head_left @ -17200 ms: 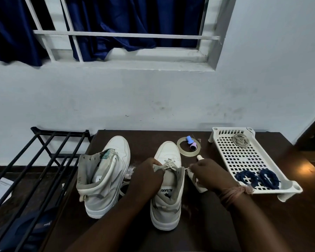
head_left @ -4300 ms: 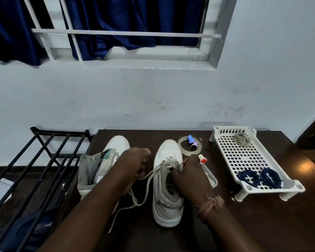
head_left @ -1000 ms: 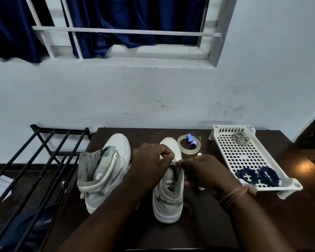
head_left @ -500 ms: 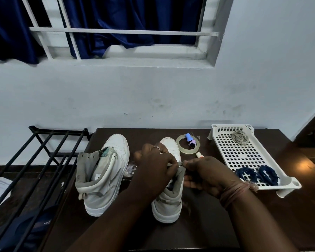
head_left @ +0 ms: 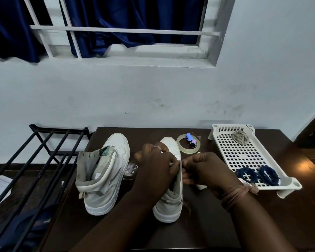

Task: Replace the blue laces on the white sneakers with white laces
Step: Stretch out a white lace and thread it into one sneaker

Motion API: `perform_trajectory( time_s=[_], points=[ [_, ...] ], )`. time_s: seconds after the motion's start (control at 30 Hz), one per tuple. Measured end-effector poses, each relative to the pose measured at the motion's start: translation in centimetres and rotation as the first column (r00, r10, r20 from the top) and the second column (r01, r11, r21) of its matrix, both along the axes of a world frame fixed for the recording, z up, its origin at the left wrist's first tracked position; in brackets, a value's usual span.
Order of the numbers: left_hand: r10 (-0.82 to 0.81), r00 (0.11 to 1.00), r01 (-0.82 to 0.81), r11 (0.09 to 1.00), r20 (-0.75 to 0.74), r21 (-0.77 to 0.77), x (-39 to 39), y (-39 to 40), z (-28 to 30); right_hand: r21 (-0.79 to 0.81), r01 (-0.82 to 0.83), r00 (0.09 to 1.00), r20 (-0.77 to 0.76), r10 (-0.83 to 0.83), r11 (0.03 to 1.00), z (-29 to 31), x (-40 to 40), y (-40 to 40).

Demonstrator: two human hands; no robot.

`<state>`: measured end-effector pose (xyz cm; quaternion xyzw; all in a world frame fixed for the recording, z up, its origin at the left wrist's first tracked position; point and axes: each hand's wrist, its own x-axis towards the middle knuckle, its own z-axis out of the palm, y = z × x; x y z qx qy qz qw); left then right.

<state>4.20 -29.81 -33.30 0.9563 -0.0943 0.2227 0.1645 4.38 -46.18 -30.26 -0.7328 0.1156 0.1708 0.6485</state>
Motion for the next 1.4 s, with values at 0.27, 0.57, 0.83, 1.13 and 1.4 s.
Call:
perform_trajectory(
  time_s=[0.27, 0.57, 0.83, 1.13, 1.4],
  points=[
    [-0.062, 0.981, 0.006, 0.957, -0.186, -0.289, 0.6, 0.9, -1.2, 0.017, 0.069, 0.998, -0.014, -0.069, 0.997, -0.5, 0.1, 0.4],
    [-0.184, 0.845, -0.165, 0.804, -0.502, -0.572, 1.4, 4.1, -1.3, 0.497, 0.477, 0.775, 0.151, -0.613, 0.725, -0.6, 2.4, -1.5],
    [-0.25, 0.801, -0.193, 0.752, -0.544, -0.63, 1.8, 4.2, -2.1, -0.557, -0.072, 0.906, 0.31, 0.287, 0.827, -0.7, 0.5, -0.6],
    [-0.262, 0.792, -0.191, 0.752, -0.552, -0.631, 1.6, 4.3, -1.8, 0.273, 0.272, 0.951, 0.07, -0.301, 0.923, 0.9, 1.0, -1.4],
    [-0.28, 0.783, -0.199, 0.734, -0.556, -0.65, 1.4, 3.9, -1.5, -0.492, -0.04, 0.991, 0.092, 0.098, 0.869, -0.2, 0.6, -0.4]
  ],
)
